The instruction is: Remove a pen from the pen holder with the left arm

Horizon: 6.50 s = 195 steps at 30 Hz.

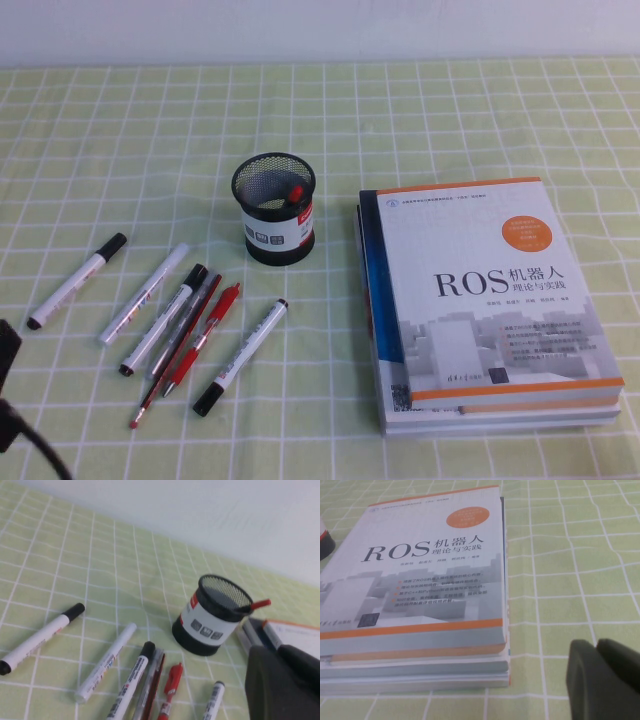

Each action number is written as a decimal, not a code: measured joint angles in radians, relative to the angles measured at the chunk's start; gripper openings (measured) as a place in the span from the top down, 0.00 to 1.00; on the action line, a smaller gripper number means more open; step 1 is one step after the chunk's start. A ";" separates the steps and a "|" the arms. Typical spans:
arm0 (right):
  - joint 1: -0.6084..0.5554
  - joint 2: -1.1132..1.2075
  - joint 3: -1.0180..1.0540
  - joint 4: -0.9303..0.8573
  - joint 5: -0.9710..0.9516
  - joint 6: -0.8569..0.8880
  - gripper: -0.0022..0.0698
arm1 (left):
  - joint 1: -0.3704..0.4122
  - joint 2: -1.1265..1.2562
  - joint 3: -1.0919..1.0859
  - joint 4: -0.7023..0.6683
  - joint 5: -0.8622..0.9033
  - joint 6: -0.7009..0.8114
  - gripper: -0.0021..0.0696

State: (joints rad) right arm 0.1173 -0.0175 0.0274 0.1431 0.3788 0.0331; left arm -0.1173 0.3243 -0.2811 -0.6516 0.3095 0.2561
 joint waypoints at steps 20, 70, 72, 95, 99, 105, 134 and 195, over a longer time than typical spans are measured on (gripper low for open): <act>0.000 0.000 0.000 0.000 0.000 0.000 0.99 | -0.124 0.687 -0.325 -0.269 -0.009 0.665 0.97; 0.000 0.000 0.000 0.000 0.000 0.000 0.99 | -0.496 1.461 -0.507 0.524 -1.127 0.190 0.34; 0.000 0.000 0.000 0.000 0.000 0.000 0.99 | -0.496 1.477 -0.519 0.527 -1.111 0.185 0.34; 0.000 0.000 0.000 0.000 0.000 0.000 0.99 | -0.485 1.524 -0.564 0.577 -1.101 0.181 0.65; 0.000 0.000 0.000 0.000 0.000 0.000 0.99 | -0.485 1.524 -0.564 0.577 -1.101 0.181 0.69; 0.000 0.000 0.000 0.000 0.000 0.000 0.99 | -0.478 1.524 -0.564 0.585 -1.097 0.181 0.78; 0.000 0.000 0.000 0.000 0.000 0.000 0.99 | -0.466 1.443 -0.564 0.672 -1.093 0.132 0.96; 0.000 0.000 0.000 0.000 0.000 0.000 0.99 | -0.183 1.589 -1.220 0.625 0.679 0.165 0.96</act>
State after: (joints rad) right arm 0.1173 -0.0175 0.0274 0.1431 0.3788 0.0331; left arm -0.2999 1.9130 -1.5014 -0.0266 0.9887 0.4215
